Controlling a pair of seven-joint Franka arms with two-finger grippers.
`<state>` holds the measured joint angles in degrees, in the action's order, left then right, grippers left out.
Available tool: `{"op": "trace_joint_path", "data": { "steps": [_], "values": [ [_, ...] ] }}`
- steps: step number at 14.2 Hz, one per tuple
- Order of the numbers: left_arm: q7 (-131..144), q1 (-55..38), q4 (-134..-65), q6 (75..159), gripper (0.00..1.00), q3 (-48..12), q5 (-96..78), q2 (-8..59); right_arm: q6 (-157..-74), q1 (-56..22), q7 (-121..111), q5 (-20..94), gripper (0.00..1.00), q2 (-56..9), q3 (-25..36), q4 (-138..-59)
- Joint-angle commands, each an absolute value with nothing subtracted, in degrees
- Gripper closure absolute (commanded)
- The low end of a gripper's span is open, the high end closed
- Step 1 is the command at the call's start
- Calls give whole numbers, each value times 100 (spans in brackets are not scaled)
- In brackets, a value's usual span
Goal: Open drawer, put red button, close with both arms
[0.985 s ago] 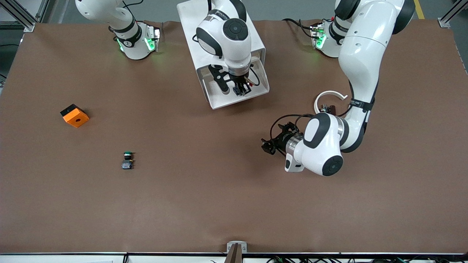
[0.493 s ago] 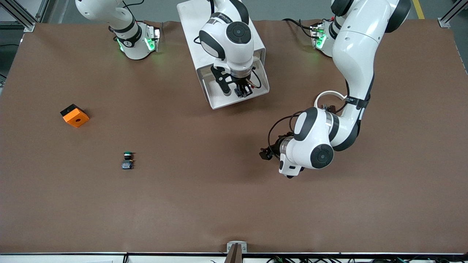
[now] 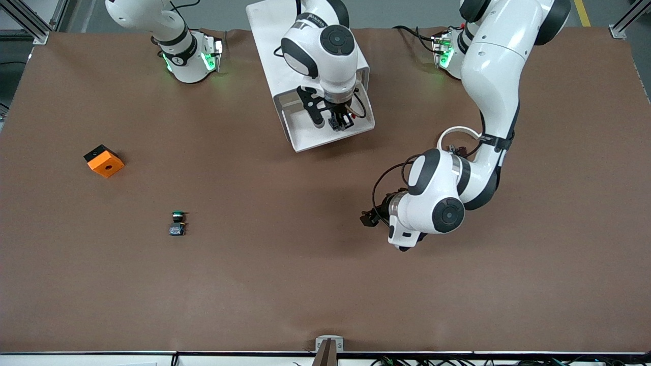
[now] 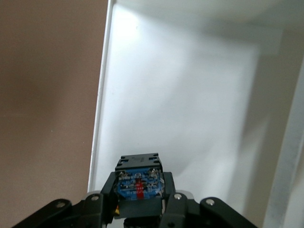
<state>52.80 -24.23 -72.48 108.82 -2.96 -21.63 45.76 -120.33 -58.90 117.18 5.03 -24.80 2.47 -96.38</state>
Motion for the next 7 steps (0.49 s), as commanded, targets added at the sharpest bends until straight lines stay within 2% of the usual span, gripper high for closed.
{"op": "trace_joint_path", "data": {
  "steps": [1, 4, 7],
  "values": [
    [5282, -2706, -7084, 11021, 0, 78, -2074, 4456, -11866, -6047, 11821, 492, 0, -2531, 325, -9510],
    [5256, -2777, -7093, 11021, 0, 150, -2074, 4439, -11691, -6012, 11690, 492, 0, -2523, 334, -9361],
    [5238, -2970, -7110, 11030, 0, 141, -1821, 4430, -10910, -5749, 10402, 492, 0, -2522, 369, -8800]
  ]
}}
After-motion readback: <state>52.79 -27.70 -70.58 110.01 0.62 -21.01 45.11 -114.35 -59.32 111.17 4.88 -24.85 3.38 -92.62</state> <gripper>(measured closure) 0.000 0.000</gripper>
